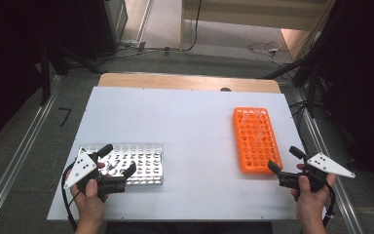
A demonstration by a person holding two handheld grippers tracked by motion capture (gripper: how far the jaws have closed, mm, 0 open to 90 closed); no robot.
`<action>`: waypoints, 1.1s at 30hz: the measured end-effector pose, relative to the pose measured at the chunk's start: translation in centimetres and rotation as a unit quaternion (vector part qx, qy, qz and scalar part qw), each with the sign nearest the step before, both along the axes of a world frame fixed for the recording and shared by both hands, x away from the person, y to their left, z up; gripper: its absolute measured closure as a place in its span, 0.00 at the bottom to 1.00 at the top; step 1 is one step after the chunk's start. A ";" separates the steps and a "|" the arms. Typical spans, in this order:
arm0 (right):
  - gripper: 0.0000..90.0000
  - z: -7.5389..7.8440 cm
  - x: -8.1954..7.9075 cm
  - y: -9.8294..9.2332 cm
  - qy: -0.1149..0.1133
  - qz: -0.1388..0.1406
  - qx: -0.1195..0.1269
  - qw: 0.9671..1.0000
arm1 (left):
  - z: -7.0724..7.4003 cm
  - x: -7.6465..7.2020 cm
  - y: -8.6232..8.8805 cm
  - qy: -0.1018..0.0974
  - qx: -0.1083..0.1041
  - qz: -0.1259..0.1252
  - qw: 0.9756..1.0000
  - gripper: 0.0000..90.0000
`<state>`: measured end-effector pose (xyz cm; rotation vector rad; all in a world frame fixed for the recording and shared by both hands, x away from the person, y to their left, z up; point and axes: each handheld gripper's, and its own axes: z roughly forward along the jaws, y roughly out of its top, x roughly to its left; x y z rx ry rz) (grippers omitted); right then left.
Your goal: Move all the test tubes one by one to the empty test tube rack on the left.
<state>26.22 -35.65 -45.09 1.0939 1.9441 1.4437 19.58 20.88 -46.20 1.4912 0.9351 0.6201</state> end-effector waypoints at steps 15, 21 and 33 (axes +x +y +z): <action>0.00 0.8 -0.2 0.9 0.000 0.006 -0.019 1.000 | 0.2 -0.2 -0.4 -0.001 0.001 -0.005 1.000 0.00; 0.00 3.5 1.1 1.5 -0.011 0.012 -0.009 1.000 | 0.3 -0.1 -0.9 -0.004 0.010 -0.012 1.000 0.00; 0.12 3.4 5.5 1.6 0.009 0.031 -0.010 0.999 | 0.1 0.2 -1.6 0.000 0.010 -0.020 1.000 0.00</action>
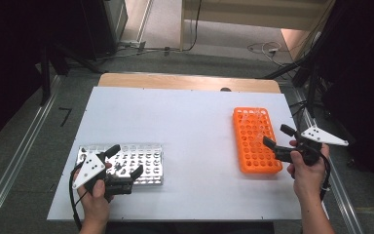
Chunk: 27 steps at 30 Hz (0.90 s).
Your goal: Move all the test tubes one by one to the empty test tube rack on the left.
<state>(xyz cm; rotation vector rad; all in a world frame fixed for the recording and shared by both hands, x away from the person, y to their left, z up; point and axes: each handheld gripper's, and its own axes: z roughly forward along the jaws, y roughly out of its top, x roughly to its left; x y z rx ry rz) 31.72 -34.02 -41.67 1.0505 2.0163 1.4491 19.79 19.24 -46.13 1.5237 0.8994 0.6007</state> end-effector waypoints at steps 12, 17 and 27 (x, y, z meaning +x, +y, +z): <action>0.66 -4.5 0.7 0.6 0.067 -0.008 0.006 0.998 | 0.1 -0.3 0.0 -0.001 0.001 -0.003 1.000 0.00; 0.72 -5.1 1.2 1.6 0.083 -0.011 -0.006 0.996 | 0.1 -0.3 -0.1 0.000 0.003 -0.004 1.000 0.00; 0.78 -5.6 1.5 3.3 0.101 -0.044 -0.054 0.993 | 0.0 -0.3 -0.2 0.001 0.007 -0.005 1.000 0.00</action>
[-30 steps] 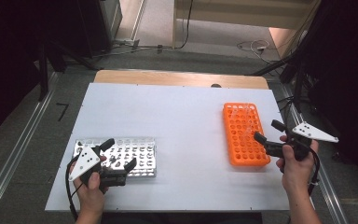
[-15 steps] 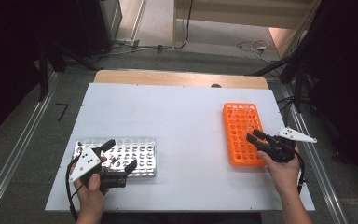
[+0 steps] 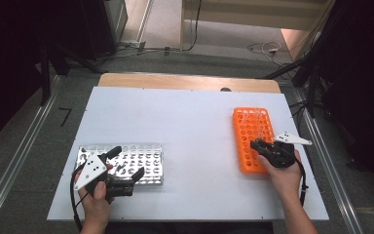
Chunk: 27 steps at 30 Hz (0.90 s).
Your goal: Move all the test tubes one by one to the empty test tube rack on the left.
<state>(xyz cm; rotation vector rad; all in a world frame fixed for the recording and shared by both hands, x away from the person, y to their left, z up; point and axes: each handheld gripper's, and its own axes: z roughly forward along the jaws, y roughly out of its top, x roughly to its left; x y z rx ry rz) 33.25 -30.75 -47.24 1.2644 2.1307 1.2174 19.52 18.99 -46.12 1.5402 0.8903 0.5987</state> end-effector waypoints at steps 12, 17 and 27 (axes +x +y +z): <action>0.81 -0.2 -0.5 0.8 -0.016 -0.017 -0.019 1.000 | 0.1 0.0 -0.4 -0.001 0.003 -0.004 1.000 0.00; 0.80 -0.2 -0.4 0.9 -0.012 -0.018 -0.008 1.000 | 0.1 0.0 -0.5 0.001 0.006 -0.004 1.000 0.00; 0.83 -0.2 -0.4 0.8 -0.019 -0.025 -0.007 0.999 | 0.1 0.0 -0.6 0.000 0.007 -0.006 1.000 0.00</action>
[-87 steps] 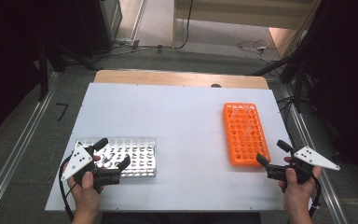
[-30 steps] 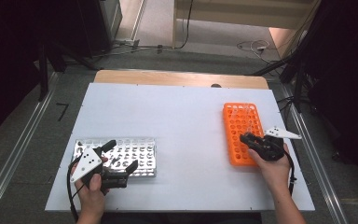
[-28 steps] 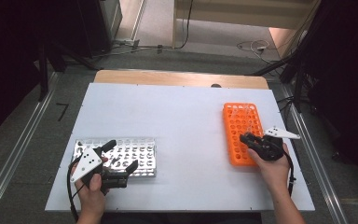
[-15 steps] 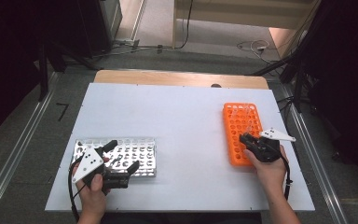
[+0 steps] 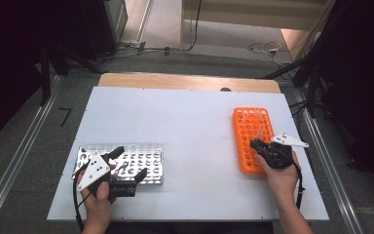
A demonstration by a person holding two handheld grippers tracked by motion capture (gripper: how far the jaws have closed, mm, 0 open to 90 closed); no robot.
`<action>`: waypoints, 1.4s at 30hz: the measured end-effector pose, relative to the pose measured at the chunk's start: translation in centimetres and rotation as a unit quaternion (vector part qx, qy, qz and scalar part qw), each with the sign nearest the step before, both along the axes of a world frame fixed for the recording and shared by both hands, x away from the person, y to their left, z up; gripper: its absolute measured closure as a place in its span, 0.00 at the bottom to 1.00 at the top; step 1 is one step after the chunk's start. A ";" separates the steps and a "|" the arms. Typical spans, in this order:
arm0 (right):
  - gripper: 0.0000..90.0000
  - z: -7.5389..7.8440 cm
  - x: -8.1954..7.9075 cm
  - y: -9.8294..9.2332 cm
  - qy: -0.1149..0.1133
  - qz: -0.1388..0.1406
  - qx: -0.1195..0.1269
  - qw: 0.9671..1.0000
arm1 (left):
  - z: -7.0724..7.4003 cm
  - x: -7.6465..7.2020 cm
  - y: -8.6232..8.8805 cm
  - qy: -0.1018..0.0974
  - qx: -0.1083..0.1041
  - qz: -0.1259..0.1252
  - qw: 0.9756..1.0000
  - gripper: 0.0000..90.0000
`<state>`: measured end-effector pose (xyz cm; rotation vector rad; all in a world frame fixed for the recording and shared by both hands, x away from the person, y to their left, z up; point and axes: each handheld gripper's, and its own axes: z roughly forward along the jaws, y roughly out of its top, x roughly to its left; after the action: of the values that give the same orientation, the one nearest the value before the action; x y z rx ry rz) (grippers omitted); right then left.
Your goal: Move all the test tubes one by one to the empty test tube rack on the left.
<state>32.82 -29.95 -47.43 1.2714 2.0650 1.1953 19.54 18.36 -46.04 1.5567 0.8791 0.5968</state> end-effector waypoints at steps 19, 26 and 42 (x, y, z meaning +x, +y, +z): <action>0.83 4.0 -1.6 -1.3 -0.050 0.004 0.017 0.999 | 0.6 -0.1 -0.2 -0.007 -0.001 -0.005 1.000 0.00; 0.83 5.2 -2.5 -1.0 -0.056 0.022 0.025 0.998 | 0.9 0.0 -1.2 -0.009 0.001 -0.017 1.000 0.00; 0.83 6.3 -4.5 4.0 -0.044 0.112 0.020 0.993 | 3.4 1.1 -4.6 -0.010 0.012 -0.077 0.997 0.00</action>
<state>28.28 -25.98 -41.11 1.0053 2.1712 1.3704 20.63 13.79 -42.61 1.6207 0.7308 0.5123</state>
